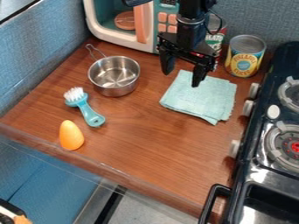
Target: Move the silver pot to the bottom right side of the table
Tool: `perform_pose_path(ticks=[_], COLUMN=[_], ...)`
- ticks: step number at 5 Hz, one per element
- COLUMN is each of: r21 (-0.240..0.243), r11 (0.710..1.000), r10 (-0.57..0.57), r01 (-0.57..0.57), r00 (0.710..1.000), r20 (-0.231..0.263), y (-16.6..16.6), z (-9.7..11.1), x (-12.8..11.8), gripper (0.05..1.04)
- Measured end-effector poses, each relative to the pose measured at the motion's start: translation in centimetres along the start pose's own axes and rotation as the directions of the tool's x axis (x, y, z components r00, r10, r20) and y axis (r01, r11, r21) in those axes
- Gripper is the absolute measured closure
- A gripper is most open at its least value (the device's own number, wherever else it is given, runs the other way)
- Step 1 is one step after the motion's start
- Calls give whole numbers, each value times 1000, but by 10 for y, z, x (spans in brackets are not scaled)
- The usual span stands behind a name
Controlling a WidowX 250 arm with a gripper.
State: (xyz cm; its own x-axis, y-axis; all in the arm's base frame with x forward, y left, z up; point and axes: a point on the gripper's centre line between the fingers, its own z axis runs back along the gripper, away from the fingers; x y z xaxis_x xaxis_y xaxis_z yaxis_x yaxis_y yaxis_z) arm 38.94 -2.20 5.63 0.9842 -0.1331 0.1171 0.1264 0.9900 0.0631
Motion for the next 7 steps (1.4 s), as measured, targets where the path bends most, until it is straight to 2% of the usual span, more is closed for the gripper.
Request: perform_pose_path(ticks=[1, 2, 3, 4, 5, 6, 7], r21=[-5, -20, -50, -62, -49, -58, -57], r11=[1000, 1000, 999, 998, 999, 998, 997], r10=[-6, -20, 15, -20, 8, 28, 38], r01=[6, 19, -19, 15, -13, -35, -46], r00=[999, 997, 997, 997, 996, 992, 990], r20=[-49, -79, -77, -69, -85, -126, -136], y=[-2, 23, 65, 86, 106, 109, 107], z=[-19, -28, -29, -30, -30, -43, -44], x=[-5, -7, -16, -21, -30, -37, -38], gripper=[85, 85, 85, 85, 85, 144, 434])
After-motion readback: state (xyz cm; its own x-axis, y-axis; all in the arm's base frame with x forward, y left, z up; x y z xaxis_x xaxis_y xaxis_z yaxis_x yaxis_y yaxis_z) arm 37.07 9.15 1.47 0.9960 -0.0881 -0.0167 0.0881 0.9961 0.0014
